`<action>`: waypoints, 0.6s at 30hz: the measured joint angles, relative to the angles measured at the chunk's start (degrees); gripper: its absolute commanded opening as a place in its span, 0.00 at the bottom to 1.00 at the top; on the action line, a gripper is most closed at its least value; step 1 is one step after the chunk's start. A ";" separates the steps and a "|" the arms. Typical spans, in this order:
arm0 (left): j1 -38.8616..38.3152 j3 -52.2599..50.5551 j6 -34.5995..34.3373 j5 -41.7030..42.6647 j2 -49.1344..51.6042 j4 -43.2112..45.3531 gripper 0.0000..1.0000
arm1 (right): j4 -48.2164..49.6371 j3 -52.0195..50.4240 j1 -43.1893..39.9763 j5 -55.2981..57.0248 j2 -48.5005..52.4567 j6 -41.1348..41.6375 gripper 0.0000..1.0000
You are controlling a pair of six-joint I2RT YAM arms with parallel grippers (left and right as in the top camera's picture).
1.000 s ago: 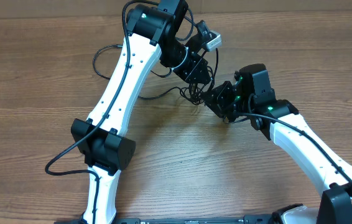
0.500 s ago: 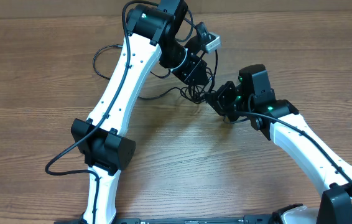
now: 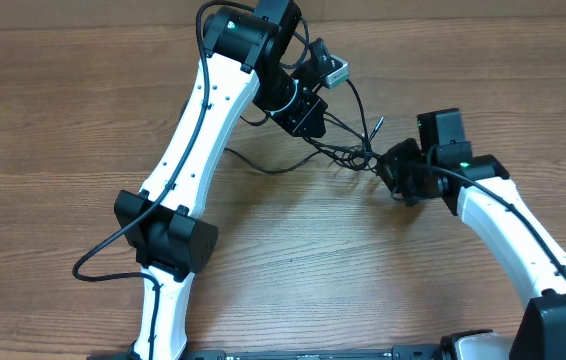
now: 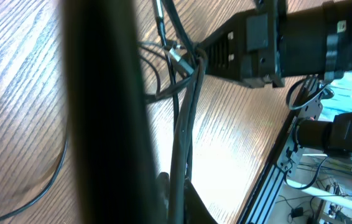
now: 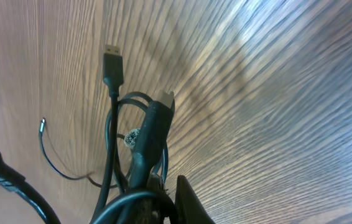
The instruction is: Untangle cables
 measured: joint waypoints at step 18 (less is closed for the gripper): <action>-0.24 0.00 -2.40 -4.66 0.02 -0.31 0.04 | -5.40 0.28 -5.38 3.48 -0.33 -4.07 0.04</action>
